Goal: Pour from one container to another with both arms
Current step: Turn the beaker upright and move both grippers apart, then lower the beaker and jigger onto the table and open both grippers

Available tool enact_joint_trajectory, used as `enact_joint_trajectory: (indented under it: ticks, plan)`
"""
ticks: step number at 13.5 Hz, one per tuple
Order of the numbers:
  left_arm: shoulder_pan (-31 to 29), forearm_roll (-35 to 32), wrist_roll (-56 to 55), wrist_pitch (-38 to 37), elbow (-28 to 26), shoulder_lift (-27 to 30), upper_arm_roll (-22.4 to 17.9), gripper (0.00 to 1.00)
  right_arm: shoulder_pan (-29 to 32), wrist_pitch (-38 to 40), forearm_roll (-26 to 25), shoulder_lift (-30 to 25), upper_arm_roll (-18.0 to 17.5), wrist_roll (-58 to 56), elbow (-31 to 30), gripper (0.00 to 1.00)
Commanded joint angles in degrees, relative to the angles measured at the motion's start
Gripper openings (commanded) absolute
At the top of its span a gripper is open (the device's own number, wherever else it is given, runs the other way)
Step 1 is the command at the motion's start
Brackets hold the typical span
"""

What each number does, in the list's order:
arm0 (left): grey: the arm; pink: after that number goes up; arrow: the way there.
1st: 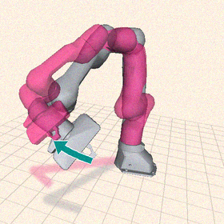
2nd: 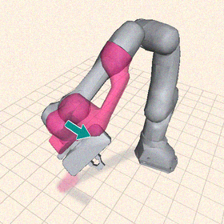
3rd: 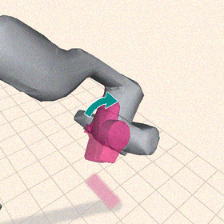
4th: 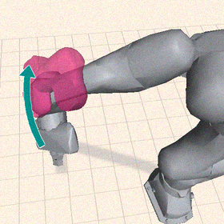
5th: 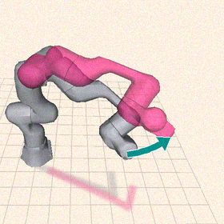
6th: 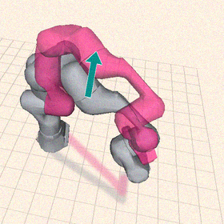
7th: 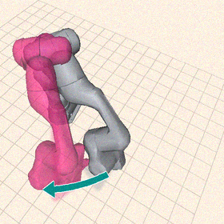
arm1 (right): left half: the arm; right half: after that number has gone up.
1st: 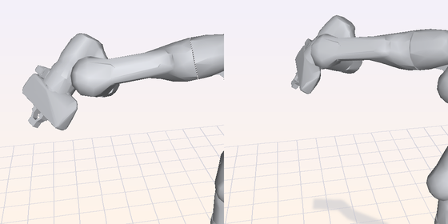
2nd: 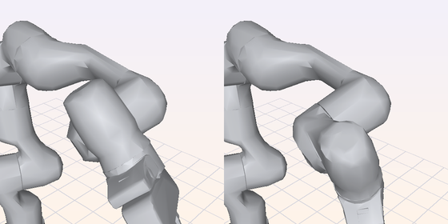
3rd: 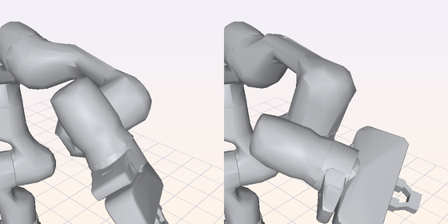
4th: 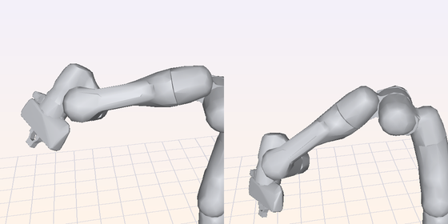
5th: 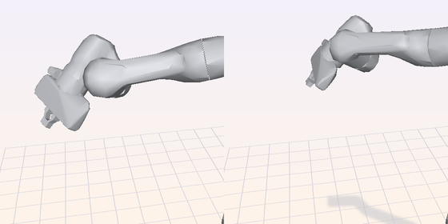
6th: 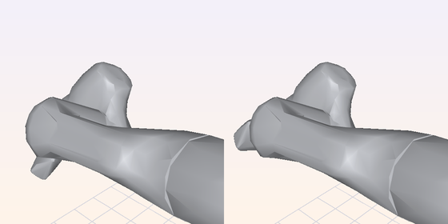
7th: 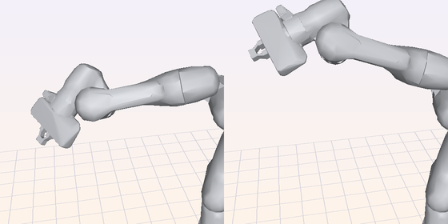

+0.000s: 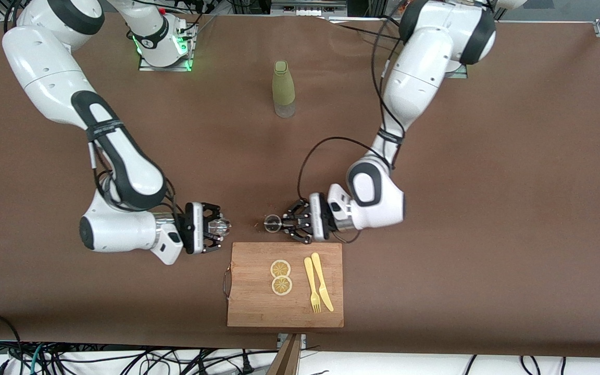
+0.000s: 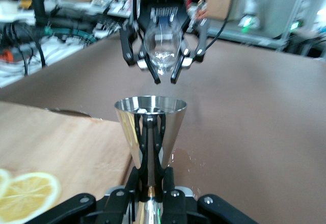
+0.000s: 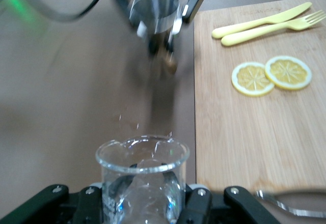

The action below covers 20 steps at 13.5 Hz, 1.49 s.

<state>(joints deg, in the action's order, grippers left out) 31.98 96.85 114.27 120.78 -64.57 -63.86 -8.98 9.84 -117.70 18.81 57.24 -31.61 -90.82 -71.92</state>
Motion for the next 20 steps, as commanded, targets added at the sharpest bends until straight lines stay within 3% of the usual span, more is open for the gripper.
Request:
enact_joint_trajectory:
  ticks: [1, 3, 5, 8, 11, 14, 16, 17, 20]
  plan:
    - [-6.7, 2.0, 11.6, -13.2, -1.8, -0.1, 0.2, 0.0, 0.4, 4.4, 10.7, -0.6, 6.7, -13.3, -0.3, 0.27]
    - [-11.0, 0.9, 17.5, -24.2, -3.4, -0.3, -0.9, 0.0, 0.5, 8.8, 20.3, -0.6, 13.0, -23.6, -0.8, 0.27]
    - [-15.3, -5.2, 21.9, -34.8, -4.8, -0.2, -2.6, 0.0, 0.6, 13.9, 27.7, -0.6, 18.9, -31.5, -2.7, 0.27]
    - [-20.9, -14.5, 29.4, -51.2, -6.3, -0.5, -8.0, 0.0, 0.8, 23.0, 33.3, -0.5, 27.0, -39.1, -3.6, 0.27]
    - [-26.8, -24.8, 36.6, -61.6, -6.2, -0.5, -13.4, 0.0, 1.3, 30.0, 36.8, -0.3, 33.1, -46.2, -6.5, 0.27]
    - [-34.7, -30.5, 40.7, -62.3, -3.3, -2.6, -14.0, 0.0, 1.5, 32.1, 37.9, 0.0, 36.8, -50.6, -8.8, 0.28]
    - [-38.5, -30.1, 40.5, -61.3, 5.4, -5.3, -13.7, 0.0, 1.5, 31.6, 39.4, 0.6, 38.0, -51.3, -9.1, 0.28]
    - [-39.4, -29.9, 40.1, -60.8, 5.5, -5.3, -13.7, 0.0, 1.5, 31.0, 41.4, 0.9, 38.8, -52.1, -9.6, 0.28]
    - [-41.0, -19.7, 39.2, -57.2, 2.8, -8.5, -14.0, 0.0, 1.5, 27.5, 42.5, 1.4, 39.5, -53.1, -10.2, 0.29]
